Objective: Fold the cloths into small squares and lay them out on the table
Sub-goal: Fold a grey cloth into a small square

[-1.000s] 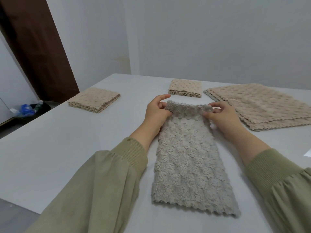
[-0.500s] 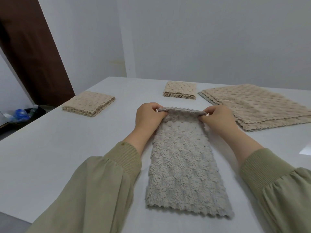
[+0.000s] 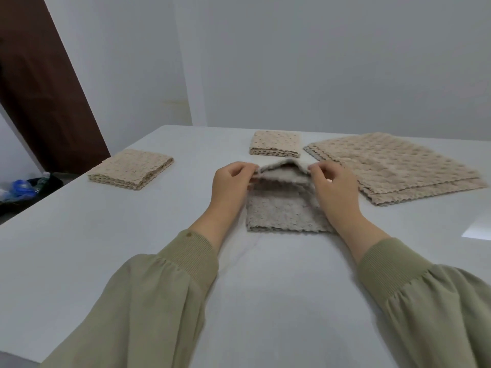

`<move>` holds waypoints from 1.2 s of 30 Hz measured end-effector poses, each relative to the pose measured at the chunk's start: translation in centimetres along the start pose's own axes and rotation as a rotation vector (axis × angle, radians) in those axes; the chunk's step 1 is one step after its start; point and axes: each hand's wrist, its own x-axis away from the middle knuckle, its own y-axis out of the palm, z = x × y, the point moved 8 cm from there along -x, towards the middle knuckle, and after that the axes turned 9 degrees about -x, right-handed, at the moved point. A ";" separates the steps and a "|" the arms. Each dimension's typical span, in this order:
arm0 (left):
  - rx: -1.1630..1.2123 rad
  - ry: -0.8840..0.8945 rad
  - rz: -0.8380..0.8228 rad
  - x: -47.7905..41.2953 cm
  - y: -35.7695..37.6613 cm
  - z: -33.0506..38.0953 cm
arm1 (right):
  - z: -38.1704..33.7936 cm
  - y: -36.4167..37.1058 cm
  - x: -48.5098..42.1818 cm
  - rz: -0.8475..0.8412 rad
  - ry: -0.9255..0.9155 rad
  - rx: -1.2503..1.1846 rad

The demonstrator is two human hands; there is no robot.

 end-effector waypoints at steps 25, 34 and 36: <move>-0.443 -0.111 -0.326 4.1 -0.4 -0.7 | 0.6 -2.6 5.1 -0.147 0.148 0.132; -0.732 0.283 -0.046 3.8 -0.6 1.7 | 0.0 -1.8 4.9 -0.265 -0.028 0.434; -0.706 0.424 -0.038 3.8 0.3 2.5 | -0.8 -1.9 4.9 -0.239 -0.123 0.426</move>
